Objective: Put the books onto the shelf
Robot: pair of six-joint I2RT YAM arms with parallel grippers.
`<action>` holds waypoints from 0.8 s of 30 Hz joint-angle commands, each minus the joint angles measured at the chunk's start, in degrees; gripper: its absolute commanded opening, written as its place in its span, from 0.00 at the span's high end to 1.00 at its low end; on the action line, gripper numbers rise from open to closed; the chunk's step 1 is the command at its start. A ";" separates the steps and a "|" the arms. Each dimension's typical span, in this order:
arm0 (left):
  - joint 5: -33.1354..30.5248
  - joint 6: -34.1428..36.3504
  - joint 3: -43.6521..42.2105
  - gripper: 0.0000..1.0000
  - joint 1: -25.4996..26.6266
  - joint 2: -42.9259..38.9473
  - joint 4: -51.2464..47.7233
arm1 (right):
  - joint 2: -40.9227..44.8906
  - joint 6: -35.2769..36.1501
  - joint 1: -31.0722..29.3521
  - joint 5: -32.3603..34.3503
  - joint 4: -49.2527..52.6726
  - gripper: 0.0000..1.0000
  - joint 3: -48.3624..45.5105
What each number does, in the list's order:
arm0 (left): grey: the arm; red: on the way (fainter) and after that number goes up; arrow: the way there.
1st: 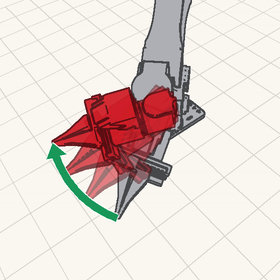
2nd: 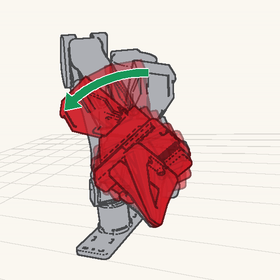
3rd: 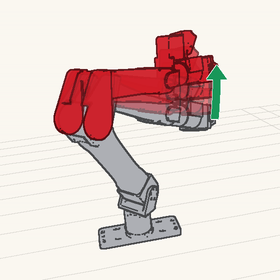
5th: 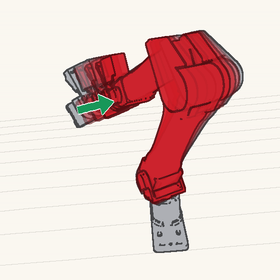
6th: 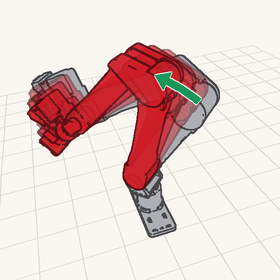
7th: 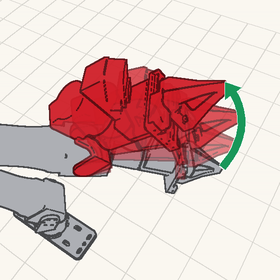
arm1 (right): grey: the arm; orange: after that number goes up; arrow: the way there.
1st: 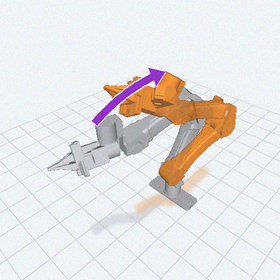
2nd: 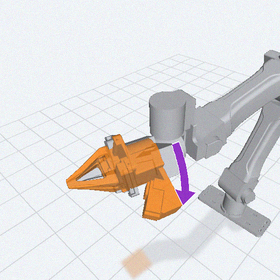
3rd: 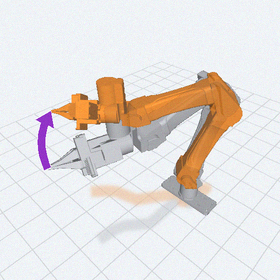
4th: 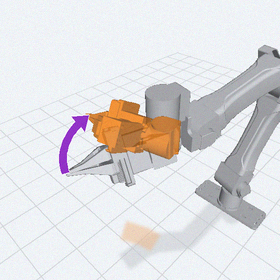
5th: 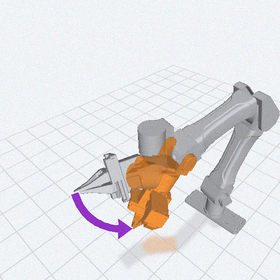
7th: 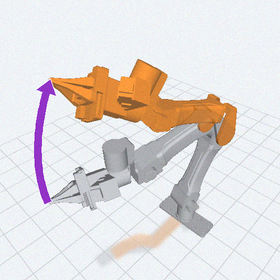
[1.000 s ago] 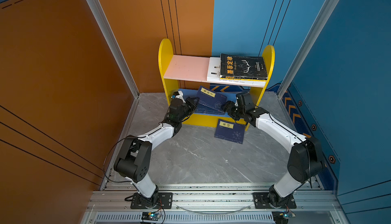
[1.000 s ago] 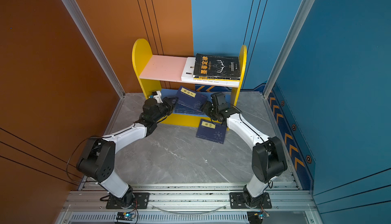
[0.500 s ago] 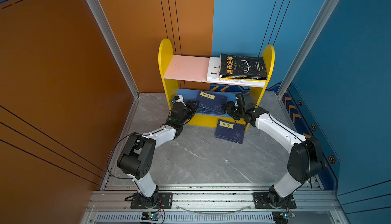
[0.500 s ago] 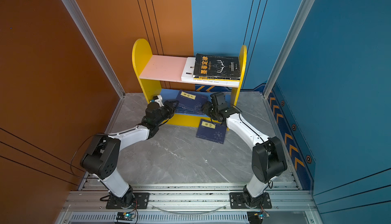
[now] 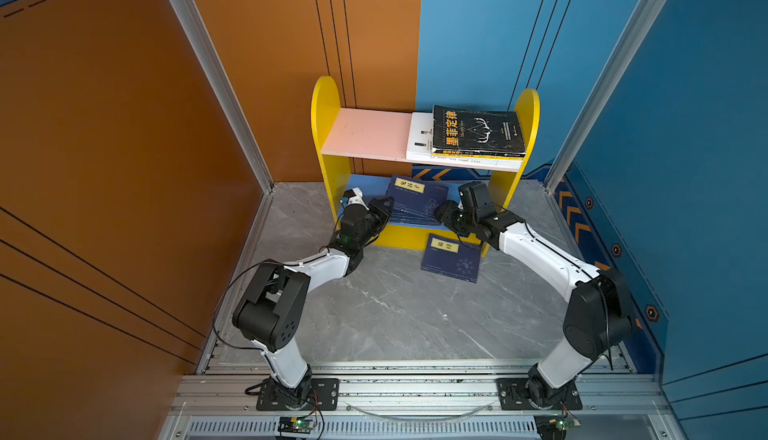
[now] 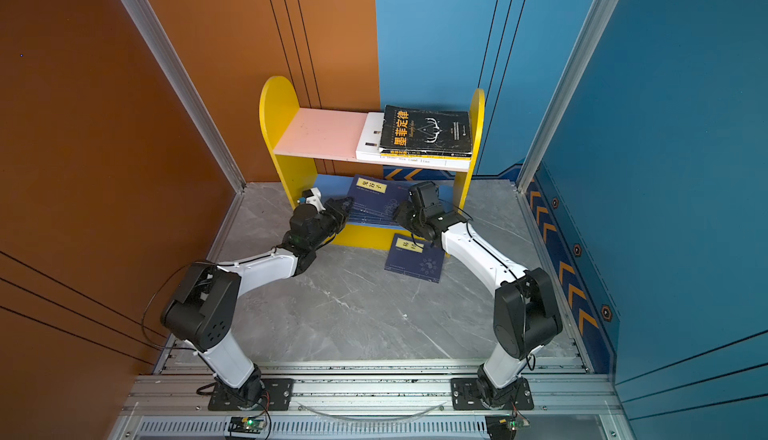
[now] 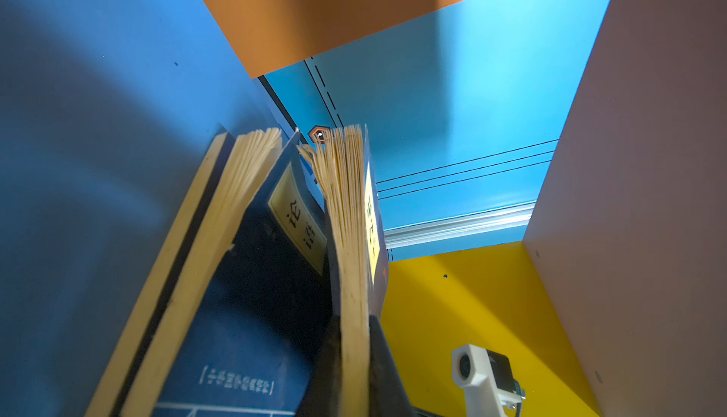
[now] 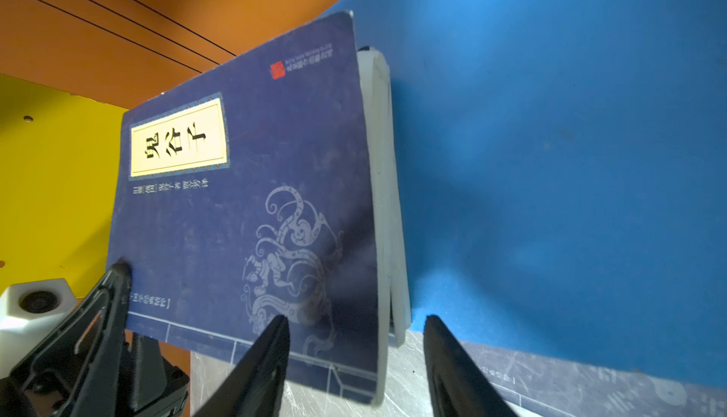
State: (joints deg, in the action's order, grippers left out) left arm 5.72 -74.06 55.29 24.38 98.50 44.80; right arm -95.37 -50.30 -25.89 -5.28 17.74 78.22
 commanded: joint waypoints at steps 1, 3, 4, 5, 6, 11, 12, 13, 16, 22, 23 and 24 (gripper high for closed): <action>-2.24 -0.38 -0.95 1.00 0.49 0.48 3.94 | -0.94 1.52 -0.13 1.82 1.82 0.43 1.68; -2.68 -0.38 -1.31 1.00 0.51 0.66 4.37 | -1.08 1.62 -0.17 1.78 1.78 0.43 1.72; -2.68 -0.47 -1.31 1.00 0.51 0.74 4.40 | -1.16 1.69 -0.13 1.83 1.84 0.43 1.67; -2.68 -0.39 -1.30 1.00 0.62 0.81 4.43 | -1.27 1.72 -0.13 1.91 2.00 0.43 1.77; -2.72 -0.31 -1.32 1.00 0.65 0.92 4.44 | -1.43 1.94 -0.13 1.89 2.02 0.43 1.71; -3.94 0.23 -1.09 1.00 1.35 1.15 4.43 | -2.14 1.96 -0.30 2.24 1.91 0.45 1.27; -3.96 0.37 -0.94 1.00 1.32 1.38 4.39 | -2.18 1.96 -0.39 2.53 1.91 0.46 1.12; -3.95 0.33 -0.89 1.00 1.43 1.48 4.49 | -2.16 2.05 -0.46 2.68 1.79 0.46 1.01; -3.86 0.49 -0.85 1.00 1.76 1.78 4.35 | -2.44 2.39 -0.48 3.02 1.91 0.48 0.88; -4.55 0.67 -2.02 1.00 1.95 1.14 4.42 | -2.90 3.41 -0.65 4.71 2.17 0.52 -0.71; -4.74 0.68 -2.35 1.00 1.90 0.87 4.37 | -2.89 3.50 -0.68 5.07 2.19 0.53 -1.11; -4.77 0.67 -2.61 0.98 1.79 0.79 4.27 | -2.95 3.48 -0.65 5.18 2.15 0.53 -1.38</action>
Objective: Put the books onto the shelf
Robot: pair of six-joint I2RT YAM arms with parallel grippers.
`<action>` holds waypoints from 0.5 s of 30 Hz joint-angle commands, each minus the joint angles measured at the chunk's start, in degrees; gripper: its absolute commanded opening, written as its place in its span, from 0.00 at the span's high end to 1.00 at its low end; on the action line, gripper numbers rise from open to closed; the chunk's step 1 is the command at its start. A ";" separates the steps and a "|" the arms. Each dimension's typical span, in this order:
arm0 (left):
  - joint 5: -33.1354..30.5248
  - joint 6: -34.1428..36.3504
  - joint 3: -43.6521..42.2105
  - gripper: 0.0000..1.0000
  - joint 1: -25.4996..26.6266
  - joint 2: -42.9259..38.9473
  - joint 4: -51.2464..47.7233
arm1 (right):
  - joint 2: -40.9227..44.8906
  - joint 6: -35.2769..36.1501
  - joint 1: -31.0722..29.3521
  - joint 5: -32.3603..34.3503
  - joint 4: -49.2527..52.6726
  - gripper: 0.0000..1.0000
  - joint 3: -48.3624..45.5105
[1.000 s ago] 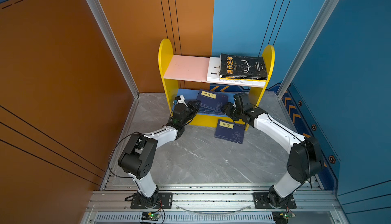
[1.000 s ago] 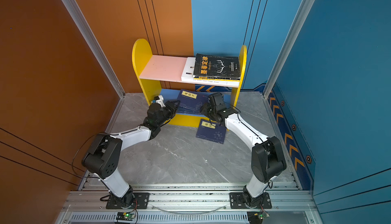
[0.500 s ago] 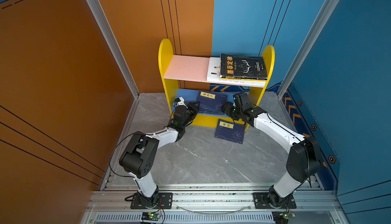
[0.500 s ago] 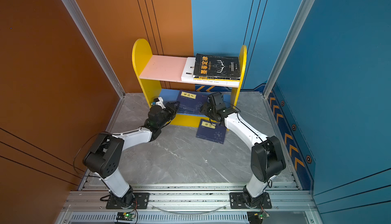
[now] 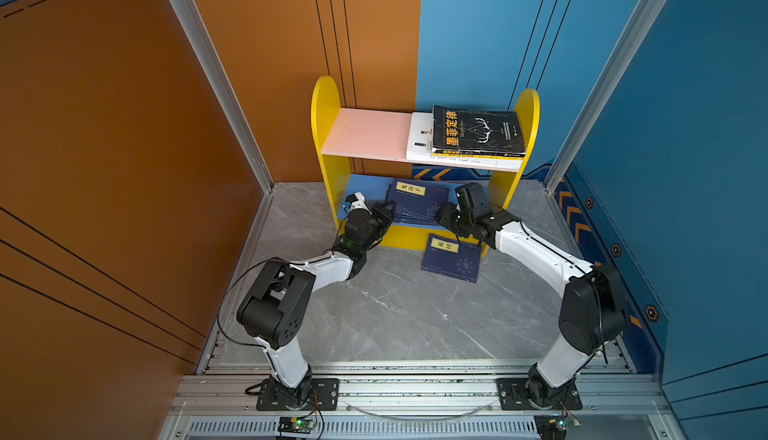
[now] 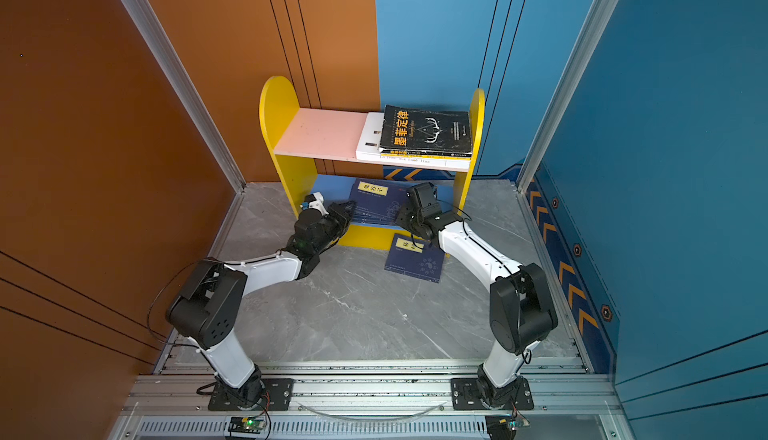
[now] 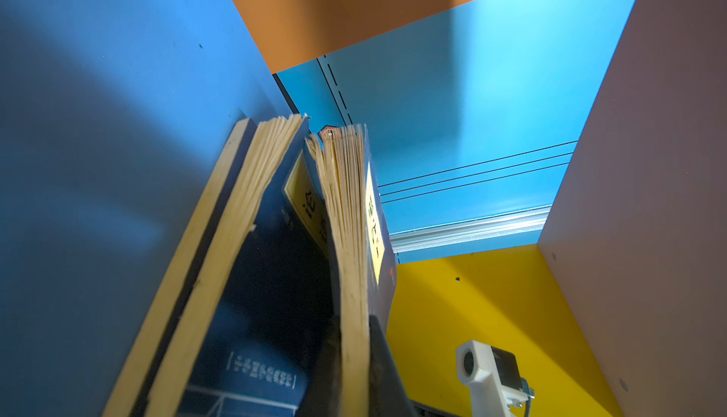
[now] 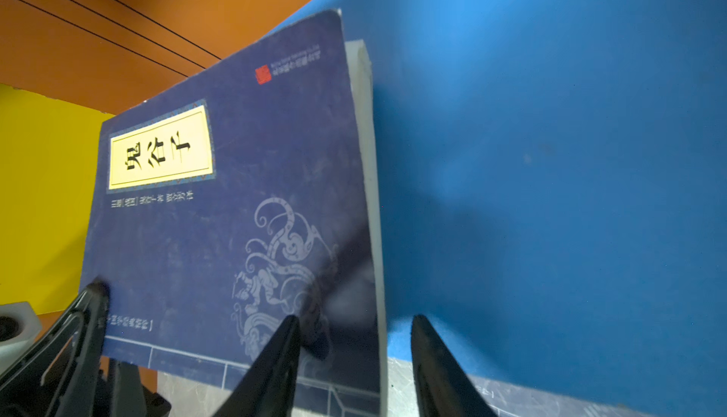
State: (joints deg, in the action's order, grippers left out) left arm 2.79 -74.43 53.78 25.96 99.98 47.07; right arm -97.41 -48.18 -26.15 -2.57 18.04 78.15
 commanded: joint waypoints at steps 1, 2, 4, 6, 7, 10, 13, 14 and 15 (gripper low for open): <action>-1.86 1.06 -1.36 0.95 0.07 -0.96 1.99 | -0.95 1.56 -0.45 2.56 1.87 0.54 -1.54; -1.91 1.13 -1.60 0.90 -0.01 -1.23 1.69 | -1.09 1.73 -0.48 2.78 1.95 0.54 -1.74; -2.00 1.18 -1.91 0.73 -0.31 -2.02 0.89 | -1.18 1.96 -0.48 2.89 2.17 0.55 -1.69; -2.07 1.93 -2.01 0.59 -0.59 -3.23 -0.97 | -1.16 2.23 -0.48 3.09 2.34 0.55 -1.68; -2.29 2.98 -1.97 0.54 -0.62 -4.07 -2.34 | -1.09 2.37 -0.48 3.18 2.35 0.55 -1.68; -2.61 5.59 -1.55 0.42 -1.00 -6.71 -7.73 | -0.96 2.50 -0.48 3.14 2.23 0.55 -1.51; -2.36 7.75 -0.91 0.37 -1.83 -8.65 -13.18 | -0.85 2.77 -0.44 2.84 1.93 0.55 -0.97; -1.86 8.47 -0.59 0.36 -2.08 -9.11 -14.90 | -0.80 2.94 -0.48 2.73 1.82 0.54 -0.70; -1.29 9.09 -0.24 0.35 -2.30 -9.47 -16.69 | -0.70 3.13 -0.54 2.74 1.88 0.54 -0.33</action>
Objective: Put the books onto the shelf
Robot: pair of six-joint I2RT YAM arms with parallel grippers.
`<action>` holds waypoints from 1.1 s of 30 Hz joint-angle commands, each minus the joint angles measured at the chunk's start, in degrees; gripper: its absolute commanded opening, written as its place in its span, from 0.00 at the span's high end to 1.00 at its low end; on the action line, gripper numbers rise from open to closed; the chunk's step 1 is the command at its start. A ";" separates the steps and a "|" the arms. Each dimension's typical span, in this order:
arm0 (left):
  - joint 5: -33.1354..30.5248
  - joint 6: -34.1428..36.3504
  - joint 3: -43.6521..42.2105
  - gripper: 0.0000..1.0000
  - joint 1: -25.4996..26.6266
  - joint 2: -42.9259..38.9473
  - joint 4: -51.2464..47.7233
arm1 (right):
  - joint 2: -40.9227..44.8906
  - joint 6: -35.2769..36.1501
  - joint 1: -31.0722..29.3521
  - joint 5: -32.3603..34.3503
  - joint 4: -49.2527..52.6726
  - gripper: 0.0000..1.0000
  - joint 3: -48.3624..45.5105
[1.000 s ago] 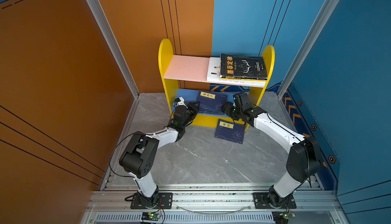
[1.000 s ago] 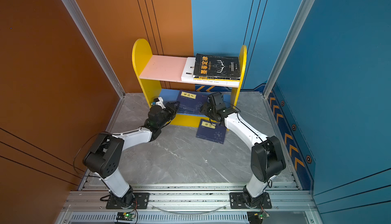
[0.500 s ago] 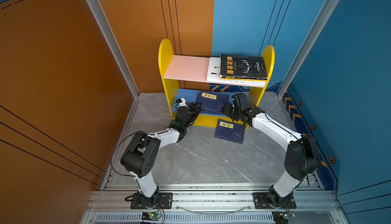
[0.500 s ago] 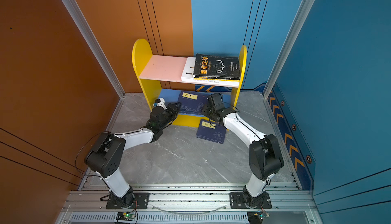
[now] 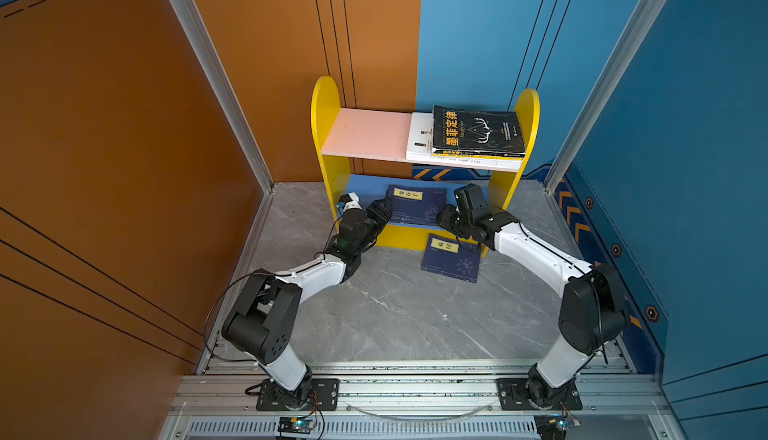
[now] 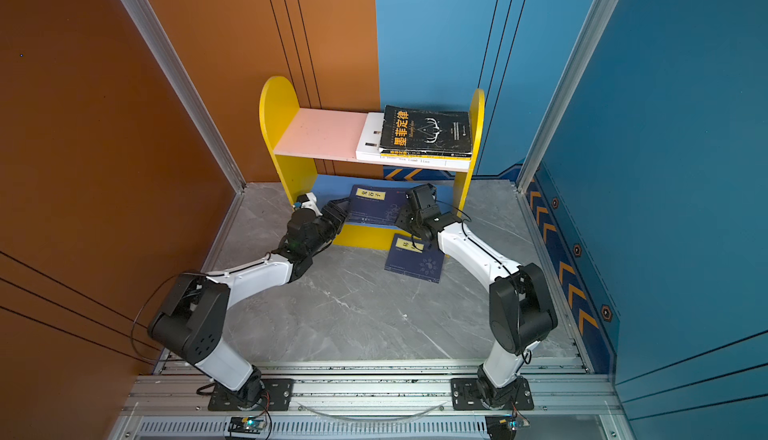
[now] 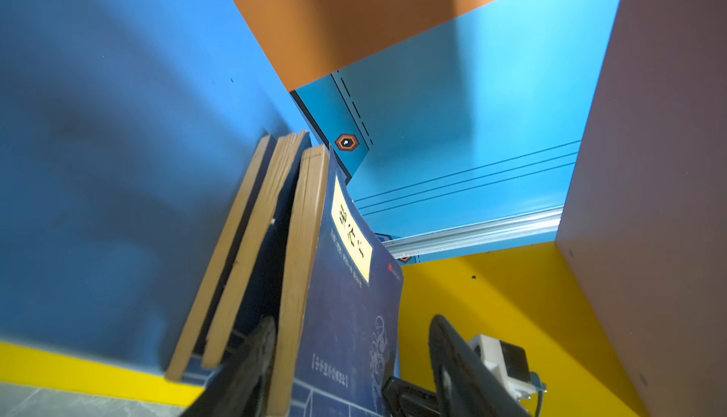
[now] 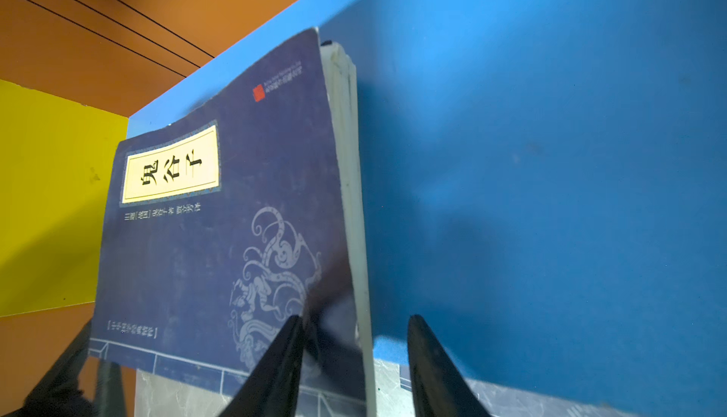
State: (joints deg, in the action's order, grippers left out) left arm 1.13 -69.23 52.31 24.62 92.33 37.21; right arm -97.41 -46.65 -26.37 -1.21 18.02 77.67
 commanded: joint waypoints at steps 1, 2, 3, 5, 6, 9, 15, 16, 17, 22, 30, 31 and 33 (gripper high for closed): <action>0.90 4.84 1.69 0.34 -1.28 -2.11 -9.10 | -0.67 1.75 -0.35 1.25 1.76 0.53 0.42; 1.42 5.86 2.44 0.34 -1.48 -2.24 -11.52 | -0.53 2.15 -0.43 1.15 1.43 0.53 0.63; 1.85 6.50 3.07 0.33 -1.66 -2.35 -13.74 | -0.50 2.36 -0.44 1.04 1.28 0.52 0.85; 2.83 8.51 4.39 0.32 -2.01 -2.51 -17.50 | -0.33 3.01 -0.51 0.71 0.82 0.51 1.48; 3.36 9.77 5.36 0.32 -2.17 -2.34 -19.62 | -0.20 3.42 -0.52 0.45 0.57 0.50 1.82; 5.68 16.16 10.11 0.31 -2.61 -1.49 -26.84 | -0.06 4.82 -0.79 0.14 0.51 0.49 2.72; 10.02 27.04 18.73 0.31 -2.96 2.24 -40.43 | -0.66 5.52 -1.38 -0.21 1.41 0.48 4.31; 10.43 27.62 19.48 0.31 -3.06 2.70 -41.34 | -0.72 5.45 -1.61 -0.02 1.47 0.48 4.43; 10.84 27.91 19.87 0.31 -3.04 3.09 -41.92 | -0.94 5.38 -1.80 0.17 1.47 0.48 4.59; 11.06 27.99 20.48 0.33 -2.63 3.82 -42.66 | -2.45 5.05 -2.63 0.99 2.28 0.50 5.87; 11.31 29.38 20.72 0.37 -1.81 2.54 -42.93 | -3.07 4.60 -2.90 1.99 2.62 0.51 6.69; 11.08 29.61 20.86 0.37 -1.79 2.42 -43.05 | -3.13 4.72 -2.90 2.03 2.72 0.51 6.78; 10.91 30.24 21.31 0.37 -1.60 2.52 -43.69 | -3.28 4.64 -2.90 2.22 2.69 0.51 7.12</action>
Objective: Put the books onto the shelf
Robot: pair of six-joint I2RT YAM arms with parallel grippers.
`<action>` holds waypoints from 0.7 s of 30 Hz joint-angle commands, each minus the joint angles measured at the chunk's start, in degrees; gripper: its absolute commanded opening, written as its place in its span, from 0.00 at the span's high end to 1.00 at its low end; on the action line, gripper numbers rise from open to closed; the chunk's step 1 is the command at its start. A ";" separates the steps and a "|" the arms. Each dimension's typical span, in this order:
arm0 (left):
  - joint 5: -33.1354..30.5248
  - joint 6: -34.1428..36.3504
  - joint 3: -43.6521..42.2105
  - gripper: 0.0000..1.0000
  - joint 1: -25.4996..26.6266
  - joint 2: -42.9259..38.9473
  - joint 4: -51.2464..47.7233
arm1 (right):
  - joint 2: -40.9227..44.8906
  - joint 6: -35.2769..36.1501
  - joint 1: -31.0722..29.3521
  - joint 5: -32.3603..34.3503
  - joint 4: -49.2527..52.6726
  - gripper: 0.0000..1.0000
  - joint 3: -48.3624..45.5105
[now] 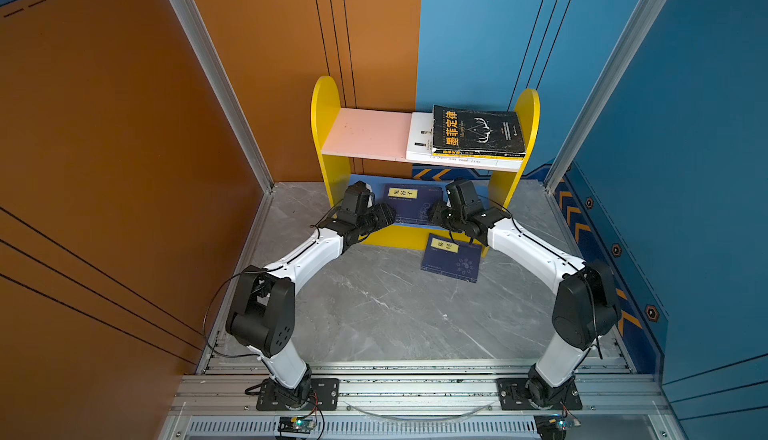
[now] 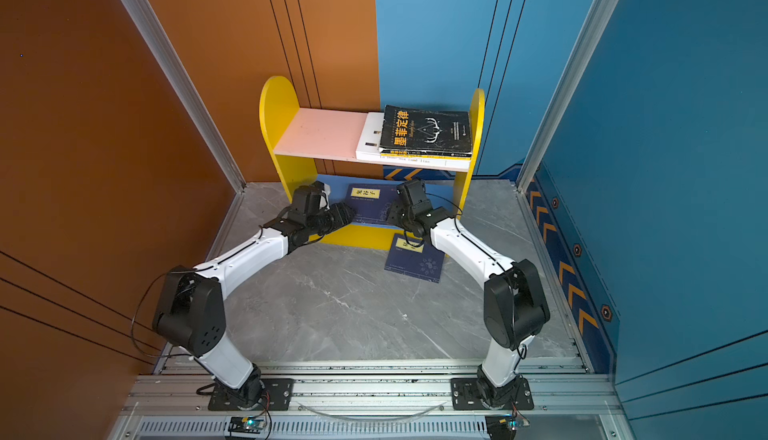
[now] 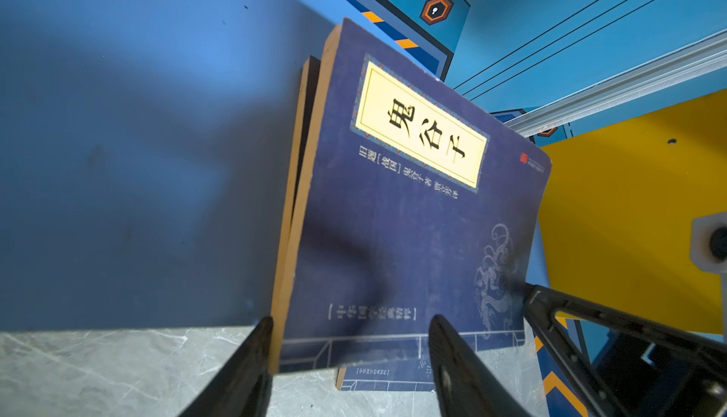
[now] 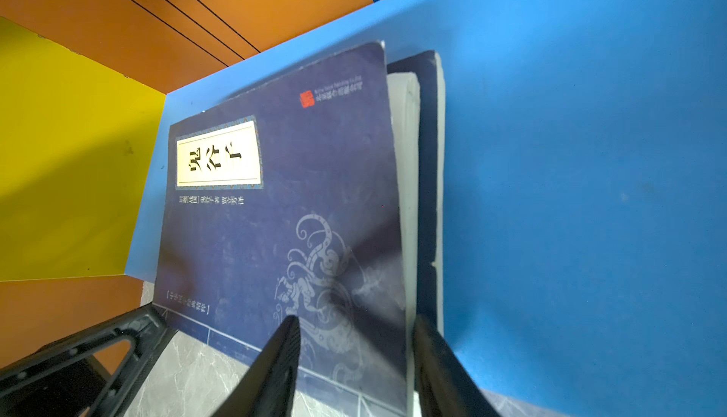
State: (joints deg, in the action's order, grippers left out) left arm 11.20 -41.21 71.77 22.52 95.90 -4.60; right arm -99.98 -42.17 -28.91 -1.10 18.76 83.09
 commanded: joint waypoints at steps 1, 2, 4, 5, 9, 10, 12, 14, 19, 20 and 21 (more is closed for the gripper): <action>0.70 2.64 2.21 0.37 0.58 -0.89 -2.35 | -0.73 0.20 -0.36 2.16 1.87 0.51 1.79; 0.60 3.04 2.63 0.37 0.72 -0.76 -2.79 | -0.79 0.22 -0.36 2.11 1.84 0.51 1.89; 0.06 4.00 3.74 0.37 1.09 -0.45 -4.19 | -0.99 0.16 -0.36 2.25 1.90 0.51 2.30; -0.20 4.45 4.21 0.37 1.32 -0.36 -4.75 | -1.02 0.20 -0.36 2.28 1.98 0.51 2.49; -2.55 6.60 6.30 0.34 2.32 -0.19 -8.77 | -1.05 0.16 -0.36 2.70 2.15 0.51 2.91; -3.21 7.11 6.77 0.34 2.43 -0.10 -9.70 | -1.04 0.16 -0.36 2.83 2.24 0.51 2.92; -4.31 7.72 7.65 0.32 2.70 0.23 -11.28 | -1.08 0.10 -0.27 3.04 2.37 0.51 2.99; -4.41 8.18 8.45 0.32 2.67 0.78 -12.45 | -1.09 0.00 -0.13 3.05 2.42 0.51 2.98; -4.54 8.78 10.04 0.31 3.04 2.19 -13.74 | -1.21 -0.10 -0.10 2.95 2.33 0.51 3.22; -4.31 8.69 10.51 0.31 3.05 2.59 -13.98 | -1.33 -0.06 -0.01 2.96 2.27 0.51 3.22; -4.05 8.56 11.13 0.31 3.03 3.21 -14.18 | -1.32 -0.08 0.07 2.85 2.24 0.51 3.24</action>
State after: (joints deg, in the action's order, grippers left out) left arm 7.53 -34.02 80.55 25.15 97.30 -16.75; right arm -100.16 -42.17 -28.93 0.38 20.16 84.38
